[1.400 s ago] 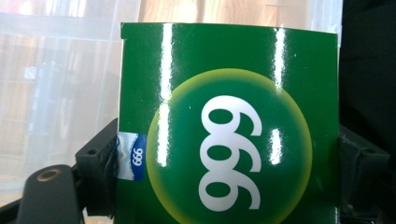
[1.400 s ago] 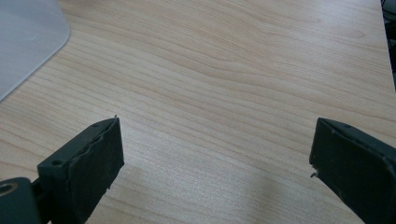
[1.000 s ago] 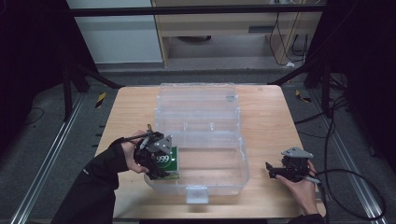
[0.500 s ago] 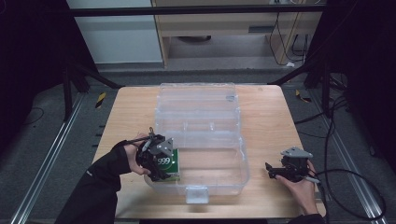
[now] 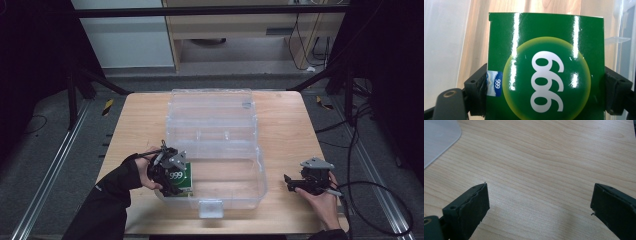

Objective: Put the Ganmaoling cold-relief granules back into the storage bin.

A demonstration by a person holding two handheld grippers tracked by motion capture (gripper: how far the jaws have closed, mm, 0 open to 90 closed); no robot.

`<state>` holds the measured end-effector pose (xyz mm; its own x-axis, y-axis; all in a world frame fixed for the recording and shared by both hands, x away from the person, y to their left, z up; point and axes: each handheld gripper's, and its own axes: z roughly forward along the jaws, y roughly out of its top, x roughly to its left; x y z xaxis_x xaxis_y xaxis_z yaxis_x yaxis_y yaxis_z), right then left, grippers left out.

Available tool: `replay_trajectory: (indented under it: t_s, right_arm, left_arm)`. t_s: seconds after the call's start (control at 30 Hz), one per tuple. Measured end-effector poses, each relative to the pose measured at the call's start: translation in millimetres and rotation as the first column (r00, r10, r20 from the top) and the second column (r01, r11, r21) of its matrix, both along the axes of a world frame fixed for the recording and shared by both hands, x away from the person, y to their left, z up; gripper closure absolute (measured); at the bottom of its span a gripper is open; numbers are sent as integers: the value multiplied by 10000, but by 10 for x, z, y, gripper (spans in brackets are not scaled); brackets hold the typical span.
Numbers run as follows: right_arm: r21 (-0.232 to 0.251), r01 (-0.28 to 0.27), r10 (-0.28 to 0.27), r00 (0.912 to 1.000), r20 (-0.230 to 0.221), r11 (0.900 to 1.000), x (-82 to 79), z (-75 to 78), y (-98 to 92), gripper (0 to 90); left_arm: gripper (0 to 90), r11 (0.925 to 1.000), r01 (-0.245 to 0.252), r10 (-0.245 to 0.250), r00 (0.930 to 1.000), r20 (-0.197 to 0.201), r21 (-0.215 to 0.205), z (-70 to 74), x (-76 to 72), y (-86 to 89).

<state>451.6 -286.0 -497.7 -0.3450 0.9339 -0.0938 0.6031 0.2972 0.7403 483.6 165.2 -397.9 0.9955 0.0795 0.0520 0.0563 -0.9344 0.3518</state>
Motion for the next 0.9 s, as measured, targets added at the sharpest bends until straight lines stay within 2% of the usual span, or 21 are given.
replay_trajectory:
  t_s: [0.43,0.9]
  right_arm:
    - [-13,-14,14,10000,-7,10000,-1,1,0,20]
    - [-15,-26,26,10000,-24,10000,1,-2,1,14]
  left_arm:
    - [138,9998,42,-44,9999,117,218,-14,-16,1]
    - [127,10000,-71,70,9998,160,50,50,-32,46]
